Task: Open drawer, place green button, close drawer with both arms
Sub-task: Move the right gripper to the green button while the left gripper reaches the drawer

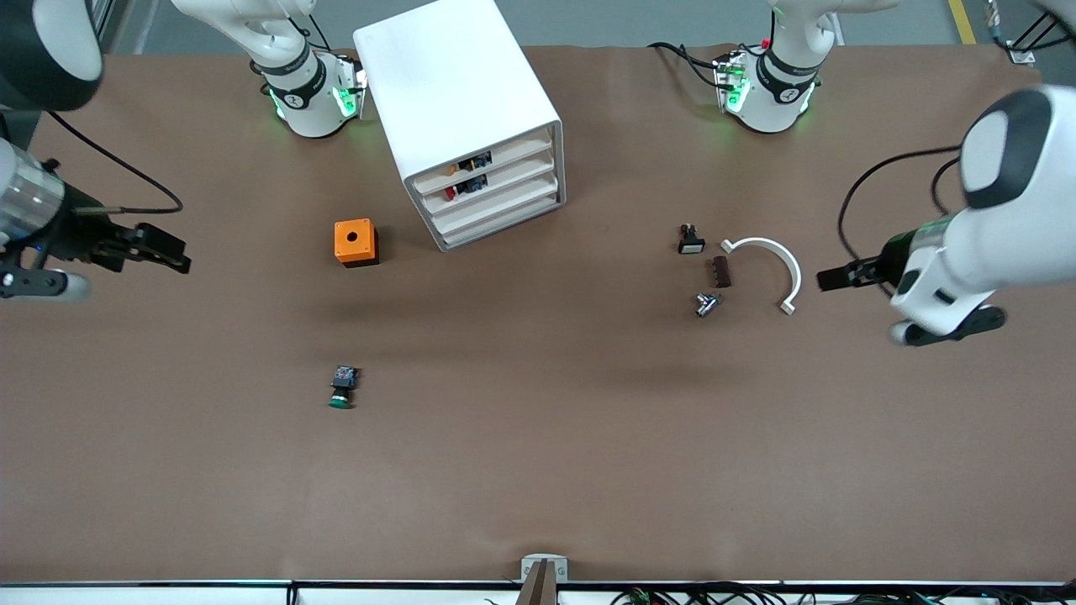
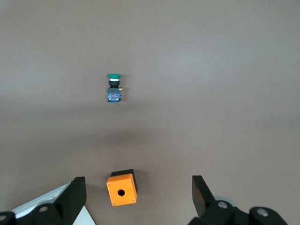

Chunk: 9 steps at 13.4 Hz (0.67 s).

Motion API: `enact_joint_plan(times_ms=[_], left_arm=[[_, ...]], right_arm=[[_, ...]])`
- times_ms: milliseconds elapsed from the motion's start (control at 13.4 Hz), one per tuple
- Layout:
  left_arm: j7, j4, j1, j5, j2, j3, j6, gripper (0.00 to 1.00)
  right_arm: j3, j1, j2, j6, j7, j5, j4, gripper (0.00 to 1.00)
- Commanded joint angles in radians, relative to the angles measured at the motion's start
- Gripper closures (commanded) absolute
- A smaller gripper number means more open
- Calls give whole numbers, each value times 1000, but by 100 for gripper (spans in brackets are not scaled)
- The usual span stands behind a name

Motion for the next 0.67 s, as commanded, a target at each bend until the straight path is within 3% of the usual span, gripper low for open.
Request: enact_joint_plan(times_ms=[0, 374, 599], left_arm=[[-199, 45, -60, -15, 93, -2, -2, 0], [-612, 103, -181, -24, 229, -4, 10, 0], [-874, 103, -257, -45, 281, -4, 56, 0]], right_arm=[[1, 31, 43, 48, 43, 6, 4, 0], [1, 49, 115, 114, 107, 35, -7, 0], [1, 60, 137, 242, 110, 37, -83, 0]])
